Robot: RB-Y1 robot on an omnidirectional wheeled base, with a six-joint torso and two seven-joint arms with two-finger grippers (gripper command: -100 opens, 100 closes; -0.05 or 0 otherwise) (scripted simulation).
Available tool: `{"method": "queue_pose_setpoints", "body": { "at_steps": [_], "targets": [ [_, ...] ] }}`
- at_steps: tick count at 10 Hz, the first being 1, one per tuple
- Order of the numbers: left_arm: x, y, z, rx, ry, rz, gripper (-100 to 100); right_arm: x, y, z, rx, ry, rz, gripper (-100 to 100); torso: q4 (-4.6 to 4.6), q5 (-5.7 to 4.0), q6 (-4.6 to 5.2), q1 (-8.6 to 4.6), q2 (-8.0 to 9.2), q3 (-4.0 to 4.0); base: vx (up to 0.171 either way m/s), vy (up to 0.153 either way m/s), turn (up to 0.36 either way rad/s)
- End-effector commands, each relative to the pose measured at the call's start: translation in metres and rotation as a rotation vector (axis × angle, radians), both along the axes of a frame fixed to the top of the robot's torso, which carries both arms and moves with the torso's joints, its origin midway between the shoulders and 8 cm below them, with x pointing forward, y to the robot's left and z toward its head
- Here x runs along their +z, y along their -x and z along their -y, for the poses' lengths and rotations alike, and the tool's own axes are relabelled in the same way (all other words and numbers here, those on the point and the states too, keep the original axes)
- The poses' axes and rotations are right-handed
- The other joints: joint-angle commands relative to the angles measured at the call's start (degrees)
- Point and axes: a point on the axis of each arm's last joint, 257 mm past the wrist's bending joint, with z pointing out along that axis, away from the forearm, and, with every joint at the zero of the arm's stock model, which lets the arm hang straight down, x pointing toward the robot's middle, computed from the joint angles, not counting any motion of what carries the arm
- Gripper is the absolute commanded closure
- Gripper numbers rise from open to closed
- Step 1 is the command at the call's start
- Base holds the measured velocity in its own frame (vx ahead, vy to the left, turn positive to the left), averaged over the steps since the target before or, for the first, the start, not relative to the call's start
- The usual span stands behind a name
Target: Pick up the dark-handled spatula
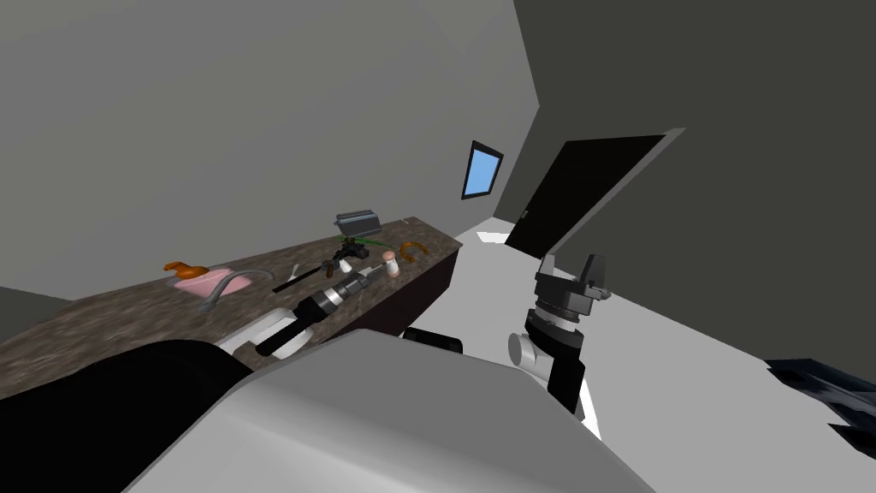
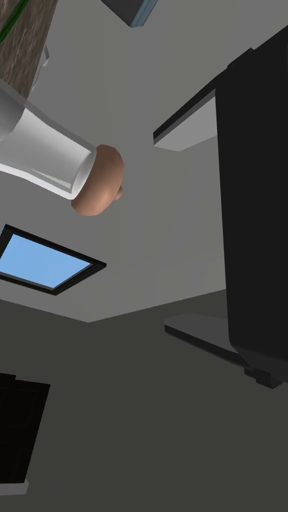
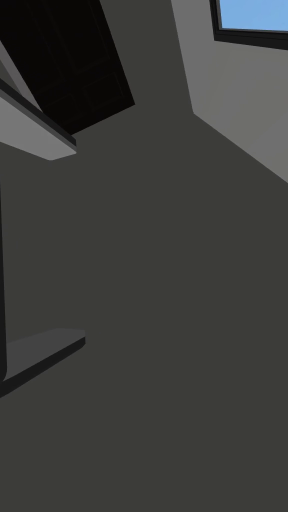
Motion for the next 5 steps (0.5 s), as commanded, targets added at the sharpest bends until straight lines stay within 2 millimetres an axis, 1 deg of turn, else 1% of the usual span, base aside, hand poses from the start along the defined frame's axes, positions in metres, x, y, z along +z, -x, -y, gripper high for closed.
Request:
{"method": "queue_pose_setpoints", "body": {
  "at_steps": [1,2,3,4,5],
  "targets": [
    [-0.008,0.000,-0.005,-0.014,-0.039,-0.030,-100,0.000,0.000,0.000,0.000,0.000,0.000,0,0.00,0.00,0.00,0.00,0.00,0.00,0.027,-0.003,-0.043],
    [-0.024,0.006,-0.018,-0.008,-0.077,-0.077,-100,0.000,0.000,0.000,0.000,0.000,0.000,0,0.00,0.00,-0.01,0.00,0.00,0.00,0.032,-0.011,-0.099],
    [-0.024,0.005,-0.017,-0.024,-0.095,-0.082,-100,0.000,0.000,0.000,0.000,0.000,0.000,0,-0.01,0.00,0.01,-0.02,-0.02,-0.01,0.027,-0.011,-0.052],
    [-0.039,0.012,-0.030,-0.015,-0.127,-0.128,-100,0.000,0.000,0.000,0.000,0.000,0.000,0,0.00,0.00,-0.01,-0.03,-0.01,-0.01,0.035,-0.010,-0.096],
    [-0.039,0.011,-0.030,-0.034,-0.150,-0.134,-100,0.000,0.000,0.000,0.000,0.000,0.000,0,0.00,0.00,0.00,-0.03,-0.02,-0.01,0.029,-0.004,-0.052]
  ]
}}
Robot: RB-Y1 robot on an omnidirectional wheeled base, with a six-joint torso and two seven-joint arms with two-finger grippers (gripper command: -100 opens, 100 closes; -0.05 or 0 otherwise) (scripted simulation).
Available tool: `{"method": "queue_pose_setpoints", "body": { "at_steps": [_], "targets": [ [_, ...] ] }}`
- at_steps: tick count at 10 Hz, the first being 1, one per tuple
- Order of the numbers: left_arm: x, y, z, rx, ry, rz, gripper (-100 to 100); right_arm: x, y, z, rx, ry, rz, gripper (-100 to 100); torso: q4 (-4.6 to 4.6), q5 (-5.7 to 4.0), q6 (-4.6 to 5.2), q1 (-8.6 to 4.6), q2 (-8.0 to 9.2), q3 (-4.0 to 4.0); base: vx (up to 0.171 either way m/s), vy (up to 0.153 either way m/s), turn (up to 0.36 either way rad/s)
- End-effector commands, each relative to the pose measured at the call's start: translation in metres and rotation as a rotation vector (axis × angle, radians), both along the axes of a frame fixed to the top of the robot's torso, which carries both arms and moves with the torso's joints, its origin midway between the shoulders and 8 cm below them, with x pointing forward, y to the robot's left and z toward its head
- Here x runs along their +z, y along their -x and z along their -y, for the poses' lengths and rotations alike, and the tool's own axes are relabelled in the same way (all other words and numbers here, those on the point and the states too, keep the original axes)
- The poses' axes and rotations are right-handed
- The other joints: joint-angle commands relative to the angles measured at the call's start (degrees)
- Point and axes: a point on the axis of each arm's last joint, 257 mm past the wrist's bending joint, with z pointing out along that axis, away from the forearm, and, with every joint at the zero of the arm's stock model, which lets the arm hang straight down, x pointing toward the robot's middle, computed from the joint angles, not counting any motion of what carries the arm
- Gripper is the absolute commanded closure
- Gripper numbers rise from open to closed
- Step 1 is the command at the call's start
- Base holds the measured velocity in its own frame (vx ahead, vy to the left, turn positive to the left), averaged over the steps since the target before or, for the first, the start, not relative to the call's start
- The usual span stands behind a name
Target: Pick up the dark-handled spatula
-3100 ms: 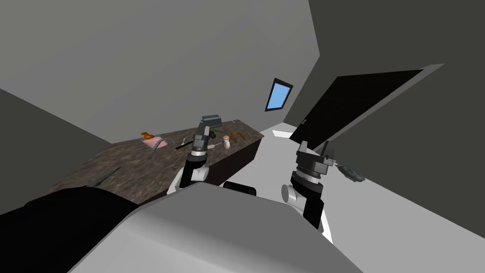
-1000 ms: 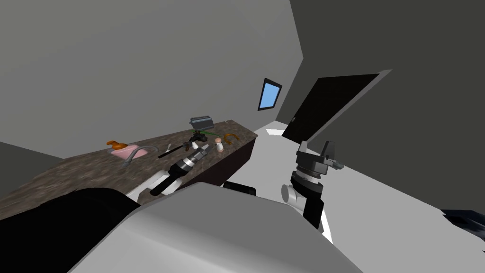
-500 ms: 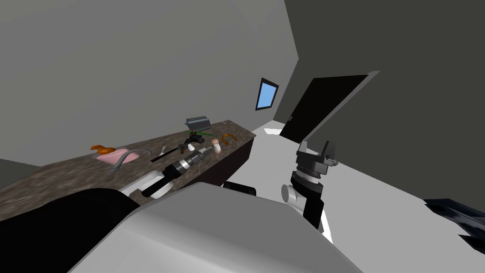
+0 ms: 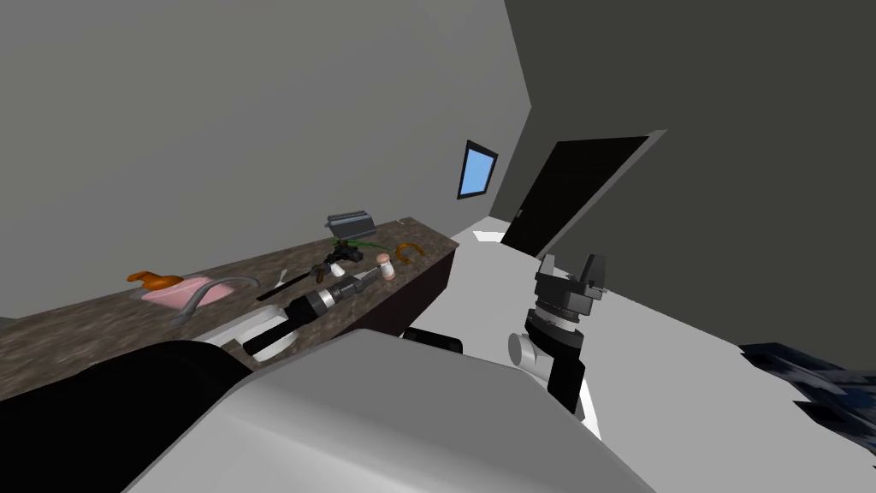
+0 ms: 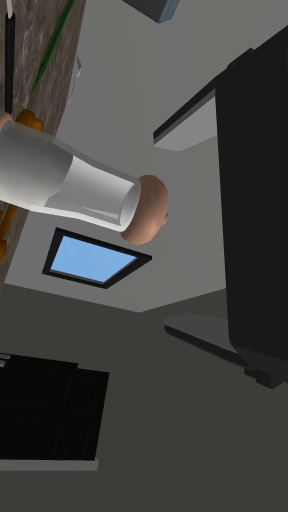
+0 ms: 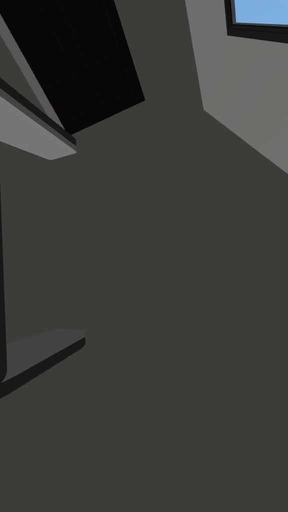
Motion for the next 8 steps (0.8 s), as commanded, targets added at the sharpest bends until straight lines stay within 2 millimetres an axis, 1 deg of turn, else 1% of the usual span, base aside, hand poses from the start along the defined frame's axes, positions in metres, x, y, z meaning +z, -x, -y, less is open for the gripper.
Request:
{"method": "queue_pose_setpoints", "body": {
  "at_steps": [1,2,3,4,5,6,7,8],
  "targets": [
    [-0.018,0.006,-0.015,-0.001,-0.051,-0.056,-100,0.000,0.000,0.000,0.000,0.000,0.000,0,0.00,0.00,0.00,0.00,0.00,0.00,0.030,-0.005,-0.102],
    [-0.018,0.005,-0.015,-0.018,-0.069,-0.062,-100,0.000,0.000,0.000,0.000,0.000,0.000,0,0.00,0.00,0.01,0.00,0.00,0.00,0.025,-0.002,-0.059],
    [-0.031,0.012,-0.029,-0.013,-0.104,-0.108,-100,0.000,0.000,0.000,0.000,0.000,0.000,0,0.00,0.00,0.00,0.00,0.01,0.01,0.032,-0.007,-0.101],
    [-0.030,0.011,-0.029,-0.029,-0.122,-0.113,-100,0.000,0.000,0.000,0.000,0.000,0.000,0,0.00,0.00,0.01,-0.01,-0.01,0.00,0.033,-0.007,-0.067],
    [-0.043,0.019,-0.044,-0.023,-0.153,-0.158,-100,0.000,0.000,0.000,0.000,0.000,0.000,0,0.00,0.00,-0.01,-0.01,-0.01,0.00,0.039,-0.016,-0.122],
    [-0.042,0.018,-0.044,-0.040,-0.172,-0.163,-100,0.000,0.000,0.000,0.000,0.000,0.000,0,-0.01,0.00,0.01,-0.04,-0.03,-0.02,0.031,-0.006,-0.046],
    [-0.054,0.026,-0.059,-0.035,-0.203,-0.208,-100,0.000,0.000,0.000,0.000,0.000,0.000,0,0.00,-0.01,-0.01,-0.02,-0.01,-0.01,0.040,-0.005,-0.116],
    [-0.053,0.025,-0.059,-0.051,-0.221,-0.213,-100,0.000,0.000,0.000,0.000,0.000,0.000,0,-0.01,0.00,0.00,-0.02,-0.03,-0.02,0.032,0.000,-0.055]
  ]
}}
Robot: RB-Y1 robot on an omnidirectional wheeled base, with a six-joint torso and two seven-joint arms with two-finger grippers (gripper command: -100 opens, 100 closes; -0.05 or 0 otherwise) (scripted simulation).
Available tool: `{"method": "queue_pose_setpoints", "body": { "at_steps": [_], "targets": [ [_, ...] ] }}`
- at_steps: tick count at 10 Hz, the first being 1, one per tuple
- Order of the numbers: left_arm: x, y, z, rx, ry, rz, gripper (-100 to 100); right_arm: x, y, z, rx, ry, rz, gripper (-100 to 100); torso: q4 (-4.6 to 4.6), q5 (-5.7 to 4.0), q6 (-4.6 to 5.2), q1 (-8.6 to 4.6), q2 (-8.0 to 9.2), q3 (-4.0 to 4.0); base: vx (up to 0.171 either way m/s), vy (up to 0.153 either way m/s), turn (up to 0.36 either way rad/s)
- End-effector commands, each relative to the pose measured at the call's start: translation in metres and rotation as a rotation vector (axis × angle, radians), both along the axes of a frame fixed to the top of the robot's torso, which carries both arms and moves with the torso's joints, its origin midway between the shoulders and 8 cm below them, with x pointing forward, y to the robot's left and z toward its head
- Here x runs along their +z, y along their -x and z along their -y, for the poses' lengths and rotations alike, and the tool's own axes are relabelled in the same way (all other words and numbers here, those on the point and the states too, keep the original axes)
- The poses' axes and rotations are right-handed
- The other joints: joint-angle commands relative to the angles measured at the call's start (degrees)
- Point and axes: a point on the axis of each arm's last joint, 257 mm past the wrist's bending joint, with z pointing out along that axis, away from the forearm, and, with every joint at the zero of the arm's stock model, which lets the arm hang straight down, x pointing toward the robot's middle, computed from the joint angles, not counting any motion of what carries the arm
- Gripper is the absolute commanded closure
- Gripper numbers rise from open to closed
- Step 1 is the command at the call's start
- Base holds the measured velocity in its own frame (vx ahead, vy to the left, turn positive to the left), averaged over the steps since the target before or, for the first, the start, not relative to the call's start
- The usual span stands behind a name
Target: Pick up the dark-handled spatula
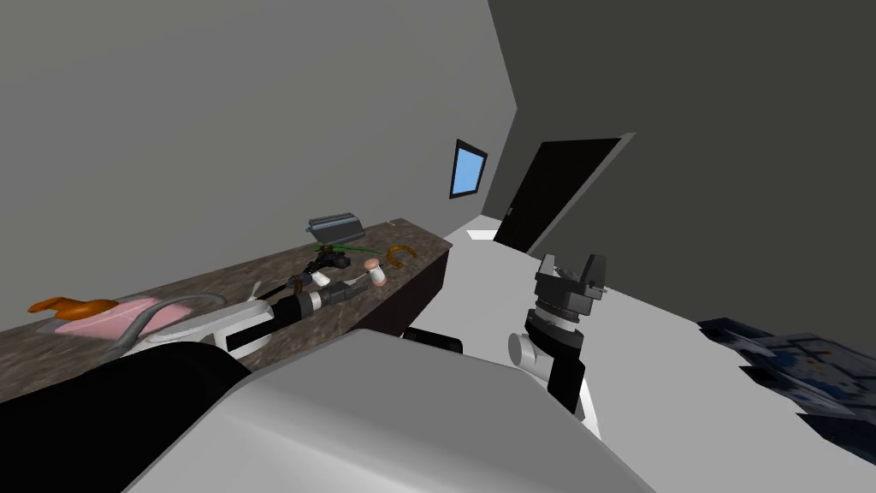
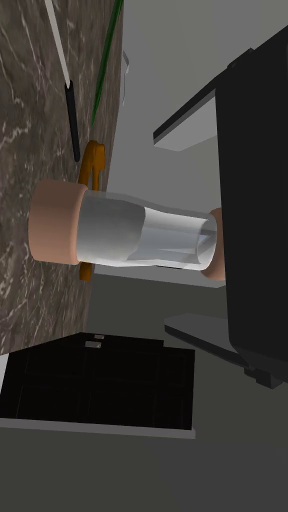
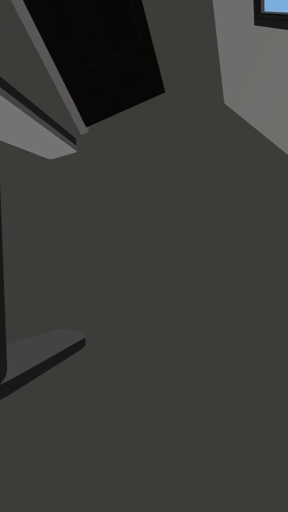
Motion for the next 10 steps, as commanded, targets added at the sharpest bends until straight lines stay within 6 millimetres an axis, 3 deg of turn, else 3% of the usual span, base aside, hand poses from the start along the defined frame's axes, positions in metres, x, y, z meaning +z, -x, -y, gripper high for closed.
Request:
{"method": "queue_pose_setpoints", "body": {
  "at_steps": [1,2,3,4,9,10],
  "targets": [
    [-0.013,0.008,-0.018,0.000,-0.043,-0.052,-100,0.000,0.000,0.000,0.000,0.000,0.000,0,0.00,0.00,0.00,0.00,0.00,0.00,0.033,0.000,-0.145],
    [-0.011,0.006,-0.019,-0.018,-0.060,-0.058,-100,0.000,0.000,0.000,0.000,0.000,0.000,0,0.00,0.01,0.03,0.01,-0.01,0.00,0.028,0.004,-0.044],
    [-0.021,0.015,-0.034,-0.013,-0.090,-0.101,-100,0.000,0.000,0.000,0.000,0.000,0.000,0,0.00,0.00,-0.01,0.01,0.01,0.01,0.040,-0.010,-0.078],
    [-0.020,0.014,-0.034,-0.028,-0.104,-0.106,-100,0.000,0.000,0.000,0.000,0.000,0.000,0,0.00,0.00,0.01,-0.03,-0.01,-0.01,0.034,-0.009,-0.060],
    [-0.041,0.039,-0.078,-0.050,-0.217,-0.244,-100,0.000,0.000,0.000,0.000,0.000,0.000,0,0.00,0.00,-0.01,-0.01,0.00,0.00,0.036,-0.002,-0.086],
    [-0.040,0.038,-0.078,-0.056,-0.223,-0.245,-100,0.000,0.000,0.000,0.000,0.000,0.000,0,0.00,0.00,0.00,-0.01,-0.02,-0.01,0.032,0.001,-0.059]
  ]
}}
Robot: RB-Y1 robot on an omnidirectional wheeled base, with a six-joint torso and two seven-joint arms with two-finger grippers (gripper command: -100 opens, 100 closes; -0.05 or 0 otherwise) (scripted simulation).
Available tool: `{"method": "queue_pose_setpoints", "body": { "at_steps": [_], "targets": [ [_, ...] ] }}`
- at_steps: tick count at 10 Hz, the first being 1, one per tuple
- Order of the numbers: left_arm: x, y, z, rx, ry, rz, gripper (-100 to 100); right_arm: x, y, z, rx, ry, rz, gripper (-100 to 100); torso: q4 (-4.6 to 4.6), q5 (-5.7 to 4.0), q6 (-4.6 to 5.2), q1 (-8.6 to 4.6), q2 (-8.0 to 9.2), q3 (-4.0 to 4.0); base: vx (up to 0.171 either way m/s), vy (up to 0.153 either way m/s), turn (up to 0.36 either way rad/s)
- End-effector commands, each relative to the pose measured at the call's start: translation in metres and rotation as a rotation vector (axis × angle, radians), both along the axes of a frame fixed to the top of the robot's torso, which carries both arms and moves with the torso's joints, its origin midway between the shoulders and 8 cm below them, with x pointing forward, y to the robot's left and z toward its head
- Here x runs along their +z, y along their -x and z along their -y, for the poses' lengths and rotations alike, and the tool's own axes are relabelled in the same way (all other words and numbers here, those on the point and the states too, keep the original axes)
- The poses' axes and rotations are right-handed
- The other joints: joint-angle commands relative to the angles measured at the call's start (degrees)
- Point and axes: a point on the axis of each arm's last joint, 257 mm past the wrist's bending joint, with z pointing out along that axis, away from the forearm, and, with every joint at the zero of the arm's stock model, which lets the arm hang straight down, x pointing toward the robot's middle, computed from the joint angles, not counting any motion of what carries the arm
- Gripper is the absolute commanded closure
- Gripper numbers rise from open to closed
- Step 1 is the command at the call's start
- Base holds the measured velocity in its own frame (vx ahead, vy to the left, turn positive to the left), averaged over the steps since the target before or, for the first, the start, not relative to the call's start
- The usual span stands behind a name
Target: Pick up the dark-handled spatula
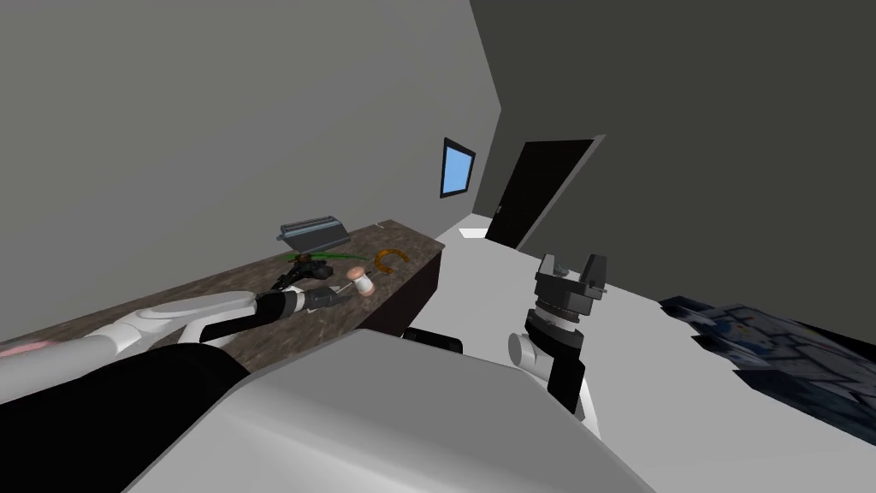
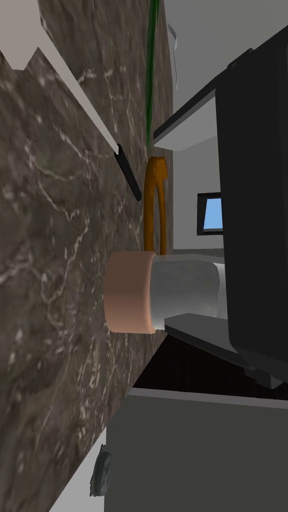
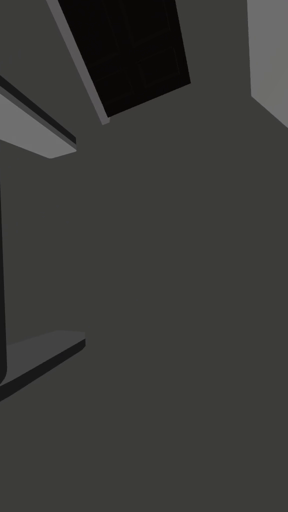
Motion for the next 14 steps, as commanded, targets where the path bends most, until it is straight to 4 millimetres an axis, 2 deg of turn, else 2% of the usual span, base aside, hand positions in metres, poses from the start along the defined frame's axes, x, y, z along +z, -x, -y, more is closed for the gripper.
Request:
{"method": "queue_pose_setpoints", "body": {
  "at_steps": [1,2,5,6,8,9,11,12,14],
  "targets": [
    [-0.006,0.011,-0.016,-0.007,-0.038,-0.050,-100,0.000,0.000,0.000,0.000,0.000,0.000,0,0.00,0.00,0.00,0.00,0.00,0.00,0.036,-0.004,-0.120],
    [-0.005,0.010,-0.016,-0.011,-0.042,-0.052,-100,0.000,0.000,0.000,0.000,0.000,0.000,0,0.00,-0.01,0.02,-0.02,-0.01,0.00,0.031,-0.002,-0.042],
    [-0.017,0.039,-0.053,-0.019,-0.122,-0.173,-100,0.000,0.000,0.000,0.000,0.000,0.000,0,-0.01,0.00,0.03,-0.01,-0.06,-0.04,0.049,-0.003,-0.128],
    [-0.016,0.037,-0.054,-0.029,-0.131,-0.176,-100,0.000,0.000,0.000,0.000,0.000,0.000,0,-0.02,0.00,0.01,-0.03,-0.10,-0.06,0.045,0.003,-0.031],
    [-0.020,0.056,-0.075,-0.037,-0.175,-0.252,-100,0.000,0.000,0.000,0.000,0.000,0.000,0,-0.01,-0.01,0.00,-0.03,-0.03,-0.02,0.038,-0.001,-0.096],
    [-0.020,0.056,-0.075,-0.037,-0.175,-0.252,-100,0.000,0.000,0.000,0.000,0.000,0.000,0,-0.01,-0.01,0.01,-0.03,-0.03,-0.02,0.029,0.006,-0.040],
    [-0.024,0.076,-0.090,-0.041,-0.205,-0.319,-100,0.000,0.000,0.000,0.000,0.000,0.000,0,0.01,0.01,-0.01,0.00,0.02,0.01,0.031,0.001,-0.072],
    [-0.024,0.076,-0.090,-0.041,-0.205,-0.319,-100,0.000,0.000,0.000,0.000,0.000,0.000,0,0.00,0.01,-0.01,-0.02,0.01,0.01,0.023,-0.001,-0.031],
    [-0.029,0.107,-0.105,-0.043,-0.227,-0.409,-100,0.000,0.000,0.000,0.000,0.000,0.000,0,0.01,-0.01,-0.01,-0.04,0.03,0.02,0.035,-0.001,-0.095]
  ]
}}
